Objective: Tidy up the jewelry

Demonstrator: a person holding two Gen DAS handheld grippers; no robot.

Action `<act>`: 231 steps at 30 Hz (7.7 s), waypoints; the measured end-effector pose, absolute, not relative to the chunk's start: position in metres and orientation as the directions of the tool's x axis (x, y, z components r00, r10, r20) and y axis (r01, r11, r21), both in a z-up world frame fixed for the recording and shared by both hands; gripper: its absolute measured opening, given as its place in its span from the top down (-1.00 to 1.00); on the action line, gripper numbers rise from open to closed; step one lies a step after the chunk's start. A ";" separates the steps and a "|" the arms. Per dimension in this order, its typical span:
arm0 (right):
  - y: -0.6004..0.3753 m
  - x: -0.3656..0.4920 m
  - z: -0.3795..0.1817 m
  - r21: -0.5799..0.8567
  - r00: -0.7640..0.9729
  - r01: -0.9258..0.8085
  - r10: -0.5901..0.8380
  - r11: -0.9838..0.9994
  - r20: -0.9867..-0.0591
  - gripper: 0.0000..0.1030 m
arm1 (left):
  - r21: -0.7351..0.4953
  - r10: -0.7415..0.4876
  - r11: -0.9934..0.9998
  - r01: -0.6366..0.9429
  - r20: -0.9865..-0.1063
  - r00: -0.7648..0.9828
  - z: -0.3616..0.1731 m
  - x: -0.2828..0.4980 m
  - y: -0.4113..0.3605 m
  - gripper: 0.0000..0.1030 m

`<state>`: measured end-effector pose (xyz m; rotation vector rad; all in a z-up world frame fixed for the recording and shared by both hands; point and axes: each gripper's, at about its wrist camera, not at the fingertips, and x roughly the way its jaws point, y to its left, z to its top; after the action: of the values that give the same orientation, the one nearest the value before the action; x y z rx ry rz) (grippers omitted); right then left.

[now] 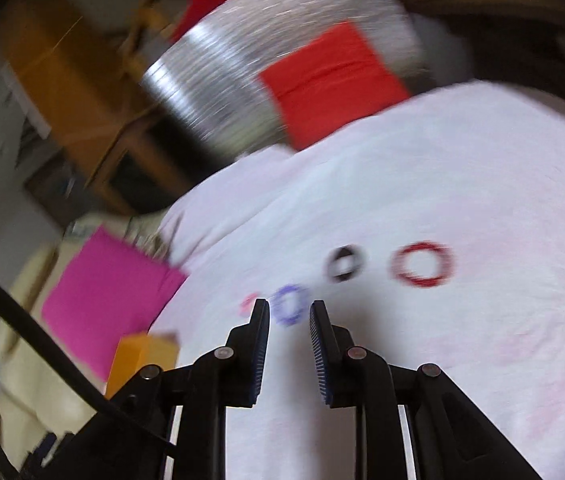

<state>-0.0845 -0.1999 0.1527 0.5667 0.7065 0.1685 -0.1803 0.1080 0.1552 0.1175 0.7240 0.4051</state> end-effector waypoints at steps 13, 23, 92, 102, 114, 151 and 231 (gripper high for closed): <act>-0.289 -0.049 0.098 0.612 0.694 0.209 0.325 0.763 -0.642 0.51 | 0.101 0.122 0.992 -0.071 -0.730 0.672 0.099 -0.076 0.019 -0.43; -0.274 -0.006 0.076 0.448 0.650 0.199 0.225 0.872 -0.726 0.51 | -0.091 -0.066 0.996 -0.007 -0.769 0.635 0.056 0.000 -0.001 -0.40; -0.224 -0.008 0.069 0.223 0.479 0.193 0.106 0.955 -0.871 0.62 | -0.080 -0.118 0.992 0.096 -0.864 0.490 0.045 -0.035 0.042 -0.10; -0.235 -0.039 0.077 0.284 0.478 0.242 0.140 0.928 -0.867 0.61 | 0.057 -0.018 0.990 0.131 -0.860 0.510 0.042 -0.039 0.017 -0.10; -0.228 -0.036 0.072 0.280 0.491 0.229 0.137 0.932 -0.860 0.61 | 0.128 0.047 0.984 0.120 -0.851 0.523 0.037 -0.036 0.017 -0.10; -0.219 -0.029 0.067 0.132 0.510 0.230 -0.004 0.964 -0.860 0.75 | 0.019 -0.069 0.985 0.170 -0.867 0.494 0.019 -0.024 -0.020 0.50; -0.229 -0.036 0.080 0.217 0.552 0.234 0.055 0.948 -0.832 0.79 | -0.202 -0.246 0.969 0.143 -0.850 0.466 0.026 -0.014 0.012 0.63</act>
<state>-0.0365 -0.2286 0.0795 0.3207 0.9850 -0.1078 -0.0138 0.0121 0.0261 -0.1070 1.0600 -0.2395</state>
